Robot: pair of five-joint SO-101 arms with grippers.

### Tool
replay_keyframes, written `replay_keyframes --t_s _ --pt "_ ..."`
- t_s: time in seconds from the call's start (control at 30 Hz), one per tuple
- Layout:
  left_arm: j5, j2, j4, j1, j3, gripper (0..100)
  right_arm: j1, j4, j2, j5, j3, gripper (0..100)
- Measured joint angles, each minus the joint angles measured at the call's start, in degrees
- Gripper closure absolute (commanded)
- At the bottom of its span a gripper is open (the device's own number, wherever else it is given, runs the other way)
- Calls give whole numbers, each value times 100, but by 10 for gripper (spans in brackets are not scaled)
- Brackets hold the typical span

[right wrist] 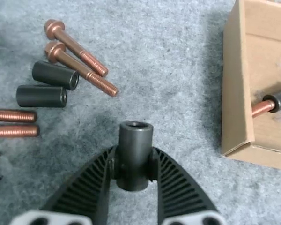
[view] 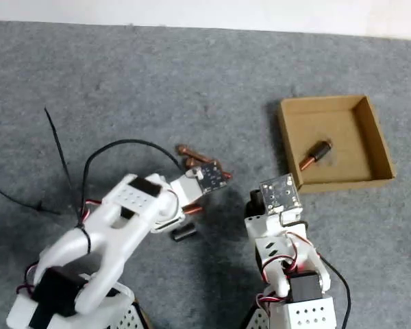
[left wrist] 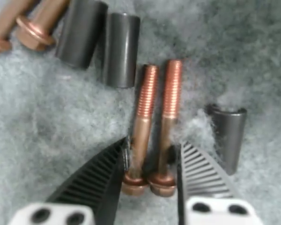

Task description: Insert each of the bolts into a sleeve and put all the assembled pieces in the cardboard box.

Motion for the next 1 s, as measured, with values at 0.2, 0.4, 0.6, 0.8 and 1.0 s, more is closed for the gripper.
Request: replay_keyframes --t_s 0.2,0.4,0.6,0.8,1.0 --pt "18 220 237 9 -237 979 0 0 0 0 0 994" --pt "-9 229 281 44 -237 996 0 0 0 0 0 994" --pt "-9 185 325 44 -255 996 0 0 0 0 0 994" --pt "-9 290 325 44 -237 996 0 0 0 0 0 994" --pt "-114 281 448 35 -299 996 0 0 0 0 0 994"
